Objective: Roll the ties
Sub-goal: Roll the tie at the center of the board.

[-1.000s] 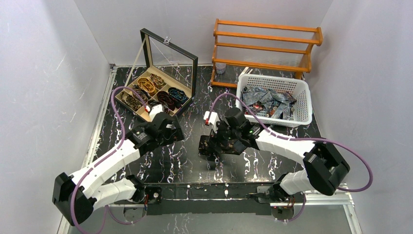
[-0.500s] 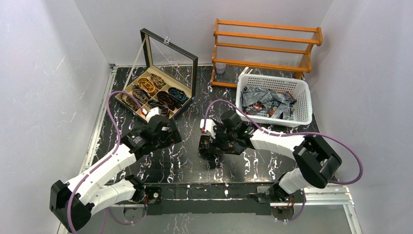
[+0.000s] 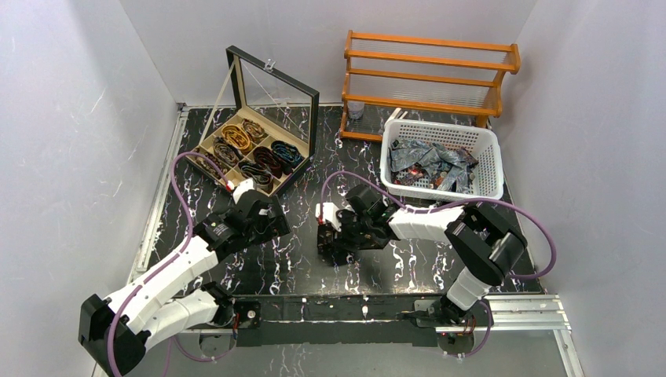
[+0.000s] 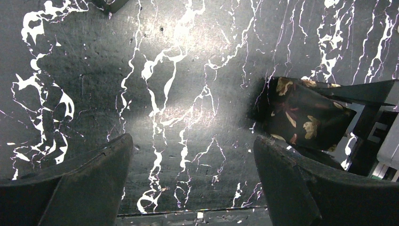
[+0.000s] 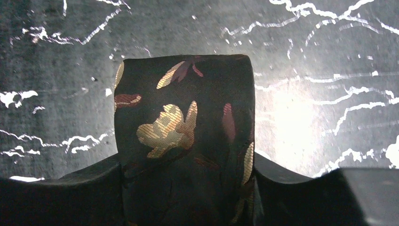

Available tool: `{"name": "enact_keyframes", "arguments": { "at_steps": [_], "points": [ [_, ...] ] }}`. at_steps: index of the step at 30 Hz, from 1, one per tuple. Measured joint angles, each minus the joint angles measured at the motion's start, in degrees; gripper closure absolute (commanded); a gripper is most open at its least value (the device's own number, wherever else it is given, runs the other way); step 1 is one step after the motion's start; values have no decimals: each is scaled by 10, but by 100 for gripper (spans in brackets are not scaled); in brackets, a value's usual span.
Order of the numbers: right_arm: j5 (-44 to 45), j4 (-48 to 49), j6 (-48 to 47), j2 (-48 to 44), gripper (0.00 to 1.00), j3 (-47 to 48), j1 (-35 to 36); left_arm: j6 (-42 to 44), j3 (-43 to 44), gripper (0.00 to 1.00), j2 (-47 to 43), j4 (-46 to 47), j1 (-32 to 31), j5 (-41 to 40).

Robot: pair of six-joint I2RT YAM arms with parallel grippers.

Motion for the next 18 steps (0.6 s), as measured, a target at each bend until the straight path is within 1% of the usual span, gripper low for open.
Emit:
{"name": "enact_keyframes", "arguments": {
  "at_steps": [6, 12, 15, 16, 17, 18],
  "points": [
    [3, 26, 20, 16, 41, 7, 58, -16, -15, 3, -18, -8, 2, -6],
    [39, 71, 80, 48, 36, 29, 126, -49, -39, 3, -52, -23, 3, -20],
    [54, 78, 99, 71, 24, 56, 146, -62, -56, 3, -74, -25, 3, -19],
    [58, 78, 104, 76, 17, 63, 150, -65, -60, 3, -79, -25, 3, -18],
    [60, 75, 108, 81, 8, 69, 153, -66, -62, 3, -83, -28, 3, -18],
    [61, 73, 111, 81, 2, 72, 155, -68, -64, 3, -86, -28, 4, -16]
  ]
}}
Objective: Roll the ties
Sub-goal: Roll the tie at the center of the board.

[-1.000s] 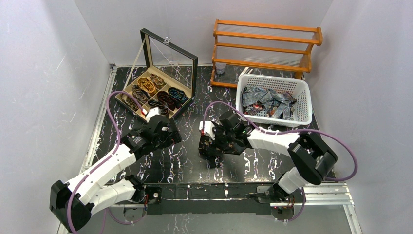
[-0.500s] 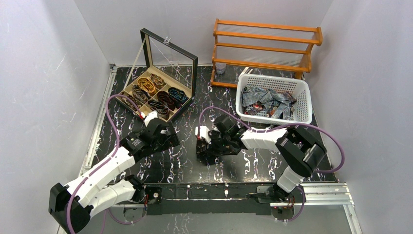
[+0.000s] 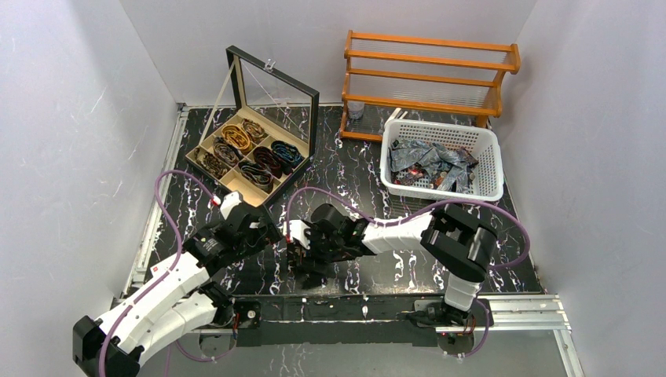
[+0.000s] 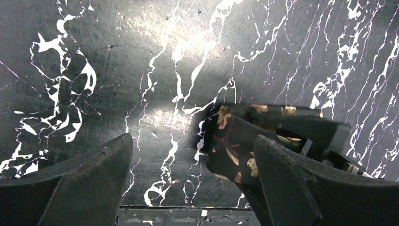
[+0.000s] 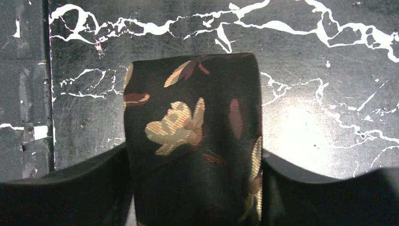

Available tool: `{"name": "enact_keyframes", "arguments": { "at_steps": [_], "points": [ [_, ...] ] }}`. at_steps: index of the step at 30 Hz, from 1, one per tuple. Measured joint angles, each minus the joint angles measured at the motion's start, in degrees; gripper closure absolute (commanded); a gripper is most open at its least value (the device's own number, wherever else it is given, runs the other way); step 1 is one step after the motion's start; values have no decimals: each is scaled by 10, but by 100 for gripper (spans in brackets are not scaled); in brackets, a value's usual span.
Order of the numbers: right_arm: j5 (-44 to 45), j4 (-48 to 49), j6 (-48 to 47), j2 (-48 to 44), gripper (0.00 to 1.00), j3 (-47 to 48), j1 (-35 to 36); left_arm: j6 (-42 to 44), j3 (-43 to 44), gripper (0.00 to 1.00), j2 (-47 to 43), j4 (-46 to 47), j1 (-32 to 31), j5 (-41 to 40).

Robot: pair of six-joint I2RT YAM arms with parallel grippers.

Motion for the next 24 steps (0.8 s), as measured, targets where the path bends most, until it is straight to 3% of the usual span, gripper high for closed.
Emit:
{"name": "enact_keyframes", "arguments": {
  "at_steps": [6, 13, 17, 20, 24],
  "points": [
    [7, -19, 26, -40, 1, -7, 1, -7, -14, 3, -8, 12, 1, 16],
    [74, -6, 95, -223, 1, -89, 1, -7, -16, 3, 0, 30, 1, 31],
    [217, -24, 250, -316, 1, -132, 4, -3, -16, 3, 20, 45, 1, 38],
    [315, -97, 442, -348, 1, -122, -14, 4, -16, 3, 37, 52, 1, 41],
    [325, -165, 639, -340, 1, -109, -41, 14, -16, 3, 60, 62, 1, 48]
  ]
}}
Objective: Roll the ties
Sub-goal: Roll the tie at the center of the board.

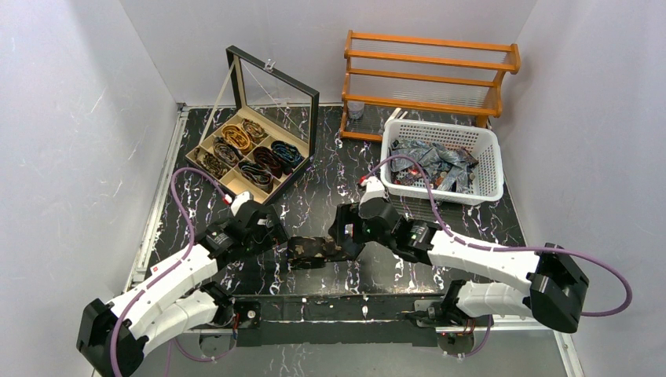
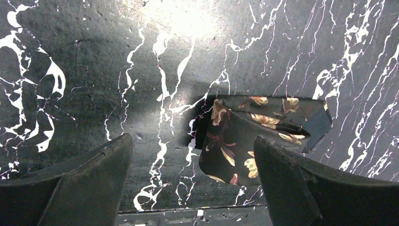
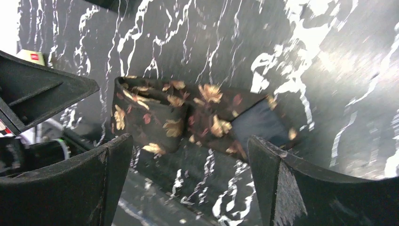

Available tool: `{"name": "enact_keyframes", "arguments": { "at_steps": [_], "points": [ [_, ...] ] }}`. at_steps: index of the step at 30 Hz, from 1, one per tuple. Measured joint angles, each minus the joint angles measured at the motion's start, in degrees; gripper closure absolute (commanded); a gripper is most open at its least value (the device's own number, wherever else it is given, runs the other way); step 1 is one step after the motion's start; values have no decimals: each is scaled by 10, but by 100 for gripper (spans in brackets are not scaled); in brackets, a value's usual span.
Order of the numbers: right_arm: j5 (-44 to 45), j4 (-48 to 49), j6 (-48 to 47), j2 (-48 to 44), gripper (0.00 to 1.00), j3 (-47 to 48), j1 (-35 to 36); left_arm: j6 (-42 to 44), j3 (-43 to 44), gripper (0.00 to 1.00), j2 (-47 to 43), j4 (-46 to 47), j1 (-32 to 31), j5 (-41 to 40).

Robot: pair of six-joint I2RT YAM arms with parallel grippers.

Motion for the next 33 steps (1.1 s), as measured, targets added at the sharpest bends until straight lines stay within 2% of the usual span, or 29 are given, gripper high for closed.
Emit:
{"name": "enact_keyframes", "arguments": {
  "at_steps": [3, 7, 21, 26, 28, 33],
  "points": [
    [-39, -5, 77, 26, 7, 0, 0, 2, 0, 3, 3, 9, 0, 9],
    [-91, 4, 118, 73, 19, 0, -4, 3, -4, 3, 1, 26, 0, 19],
    [-221, 83, 141, 165, 61, 19, -42, 5, -16, 4, 3, 52, 0, 47],
    [-254, 104, 145, 190, 67, 19, -56, 8, -17, 4, 14, 60, 0, 55],
    [-260, 110, 146, 196, 72, 19, -58, 9, -18, 4, 15, 61, 0, 57],
    [-273, 117, 148, 212, 76, 19, -66, 11, -25, 4, 15, 74, 0, 66]
  ]
}}
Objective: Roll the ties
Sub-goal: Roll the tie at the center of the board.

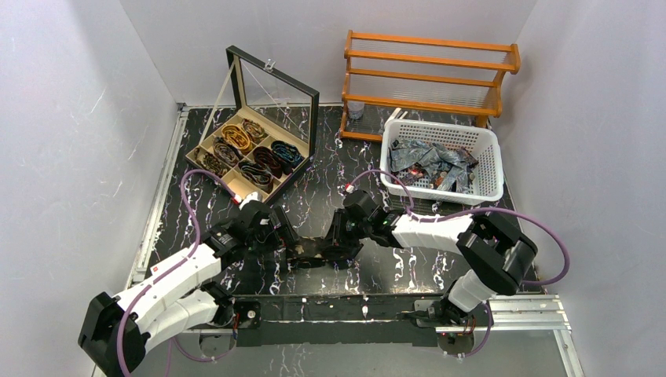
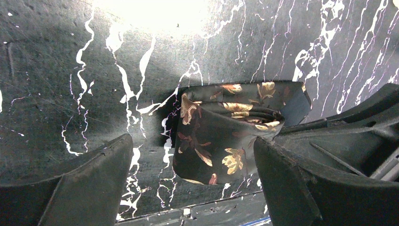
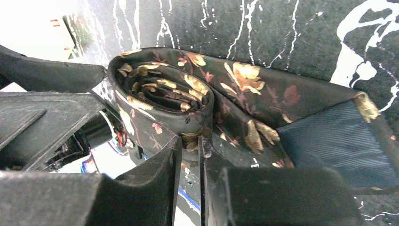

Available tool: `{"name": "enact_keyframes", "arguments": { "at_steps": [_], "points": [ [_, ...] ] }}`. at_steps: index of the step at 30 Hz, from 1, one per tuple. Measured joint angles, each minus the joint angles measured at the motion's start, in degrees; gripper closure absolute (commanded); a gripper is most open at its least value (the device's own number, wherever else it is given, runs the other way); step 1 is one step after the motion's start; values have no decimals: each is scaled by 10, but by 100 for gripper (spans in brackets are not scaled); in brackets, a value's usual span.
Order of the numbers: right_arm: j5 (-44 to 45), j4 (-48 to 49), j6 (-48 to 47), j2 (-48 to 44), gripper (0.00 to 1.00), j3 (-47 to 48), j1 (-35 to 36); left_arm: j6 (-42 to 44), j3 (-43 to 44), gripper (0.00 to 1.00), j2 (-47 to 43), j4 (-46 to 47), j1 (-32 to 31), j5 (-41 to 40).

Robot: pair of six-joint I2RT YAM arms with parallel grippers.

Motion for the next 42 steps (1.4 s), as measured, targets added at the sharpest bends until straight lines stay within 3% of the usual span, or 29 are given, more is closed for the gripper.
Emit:
{"name": "enact_keyframes", "arguments": {
  "at_steps": [28, 36, 42],
  "points": [
    [-76, 59, 0, 74, 76, -1, -41, -44, -146, 7, -51, 198, 0, 115],
    [-92, 62, 2, 93, 76, -1, -50, -17, -150, 12, -16, 237, 0, 117],
    [-100, 67, 2, 97, 76, -1, -54, -15, -151, 25, 5, 272, 0, 117]
  ]
}}
